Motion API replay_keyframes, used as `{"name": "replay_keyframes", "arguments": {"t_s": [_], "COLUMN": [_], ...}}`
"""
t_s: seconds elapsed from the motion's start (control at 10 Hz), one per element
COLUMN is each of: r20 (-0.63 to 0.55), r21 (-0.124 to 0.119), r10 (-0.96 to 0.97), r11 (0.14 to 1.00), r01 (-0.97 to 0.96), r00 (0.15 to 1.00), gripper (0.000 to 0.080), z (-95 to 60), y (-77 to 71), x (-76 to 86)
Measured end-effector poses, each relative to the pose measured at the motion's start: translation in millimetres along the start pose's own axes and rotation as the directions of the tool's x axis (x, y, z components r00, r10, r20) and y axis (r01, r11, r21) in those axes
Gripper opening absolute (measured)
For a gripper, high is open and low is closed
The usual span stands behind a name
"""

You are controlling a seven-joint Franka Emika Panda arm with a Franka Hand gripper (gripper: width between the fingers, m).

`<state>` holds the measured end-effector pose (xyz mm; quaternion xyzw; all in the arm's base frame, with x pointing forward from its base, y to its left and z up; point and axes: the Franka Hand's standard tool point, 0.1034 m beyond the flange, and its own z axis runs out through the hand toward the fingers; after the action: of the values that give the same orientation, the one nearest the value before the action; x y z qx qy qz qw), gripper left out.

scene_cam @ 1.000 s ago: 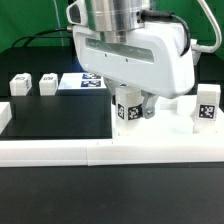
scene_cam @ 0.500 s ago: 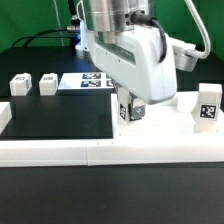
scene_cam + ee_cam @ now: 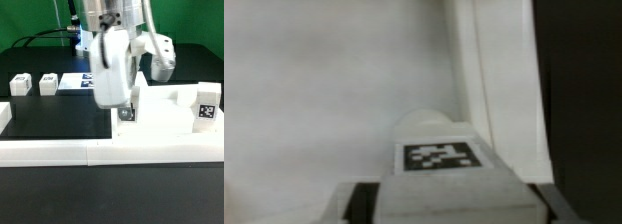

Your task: Assemble square table

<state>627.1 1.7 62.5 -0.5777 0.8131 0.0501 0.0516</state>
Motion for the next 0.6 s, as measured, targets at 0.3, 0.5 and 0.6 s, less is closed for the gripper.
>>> {"name": "replay_keyframes", "arguments": {"t_s": [0.3,0.5,0.6], "r20": [-0.01,-0.012,-0.012], "r21": [0.004,0.001,0.001], "r10": [0.11,0.132,0.126], "r11": [0.994,0.991,0.992], "r01": [-0.11,-0.132,-0.126], "r00": [0.994,0.991,0.992], "gripper": [0.0294,0.0402,0.054], "z": [-0.5,1.4,1.4], "y": [0.6,1.9,1.9], "x": [-0.7,-0.5,-0.5]}}
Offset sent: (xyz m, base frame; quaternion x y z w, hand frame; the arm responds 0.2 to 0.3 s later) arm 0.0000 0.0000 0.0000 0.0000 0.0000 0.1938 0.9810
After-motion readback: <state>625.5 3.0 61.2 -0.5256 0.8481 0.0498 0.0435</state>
